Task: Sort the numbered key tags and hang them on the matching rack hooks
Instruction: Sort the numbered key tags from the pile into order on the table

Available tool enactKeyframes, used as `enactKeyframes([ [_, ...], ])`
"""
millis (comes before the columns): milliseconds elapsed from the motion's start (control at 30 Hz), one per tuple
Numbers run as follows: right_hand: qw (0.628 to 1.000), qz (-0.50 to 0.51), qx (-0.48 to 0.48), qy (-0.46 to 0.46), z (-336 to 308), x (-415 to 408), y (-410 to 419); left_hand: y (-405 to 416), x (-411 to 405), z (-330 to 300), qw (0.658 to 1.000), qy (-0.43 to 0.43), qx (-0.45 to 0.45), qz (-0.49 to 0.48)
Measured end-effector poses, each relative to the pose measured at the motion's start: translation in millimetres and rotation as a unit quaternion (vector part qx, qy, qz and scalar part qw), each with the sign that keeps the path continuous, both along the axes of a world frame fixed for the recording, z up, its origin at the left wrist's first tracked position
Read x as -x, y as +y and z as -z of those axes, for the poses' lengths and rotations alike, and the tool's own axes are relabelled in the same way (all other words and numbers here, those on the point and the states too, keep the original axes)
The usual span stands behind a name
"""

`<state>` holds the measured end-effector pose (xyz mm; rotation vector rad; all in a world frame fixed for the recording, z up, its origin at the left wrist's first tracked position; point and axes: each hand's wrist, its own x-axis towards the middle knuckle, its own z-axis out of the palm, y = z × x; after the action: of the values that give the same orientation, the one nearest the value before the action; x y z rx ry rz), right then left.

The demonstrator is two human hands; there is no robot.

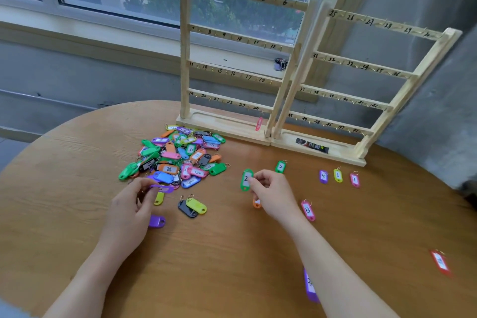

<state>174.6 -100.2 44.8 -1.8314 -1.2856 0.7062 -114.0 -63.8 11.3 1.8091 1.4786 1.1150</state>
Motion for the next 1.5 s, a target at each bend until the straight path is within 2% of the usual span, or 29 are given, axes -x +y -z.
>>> enactKeyframes([
  [333, 0.998, 0.045, -0.027, -0.022, 1, -43, 1, -18, -26, -5, 0.997, -0.059, 0.036, 0.041],
  [467, 0.995, 0.061, -0.018, -0.073, 0, -67, 6, -23, -44, -9, 0.993, -0.085, 0.054, 0.065],
  [600, 0.988, 0.055, 0.03, -0.141, 7, -90, 20, -25, -67, -15, 0.99, -0.085, 0.059, 0.094],
  [733, 0.975, 0.033, 0.056, -0.21, 10, -106, 30, -22, -89, -20, 0.989, -0.051, 0.033, 0.134],
  [1000, 0.972, 0.019, 0.086, -0.218, 9, -121, 51, -17, -129, -23, 0.981, -0.002, -0.007, 0.195],
  [1367, 0.964, 0.011, 0.061, -0.259, 15, -129, 53, -18, -158, -19, 0.963, 0.088, -0.008, 0.256],
  [1500, 0.97, 0.019, 0.048, -0.236, 15, -132, 48, -35, -165, -21, 0.953, 0.103, 0.011, 0.283],
])
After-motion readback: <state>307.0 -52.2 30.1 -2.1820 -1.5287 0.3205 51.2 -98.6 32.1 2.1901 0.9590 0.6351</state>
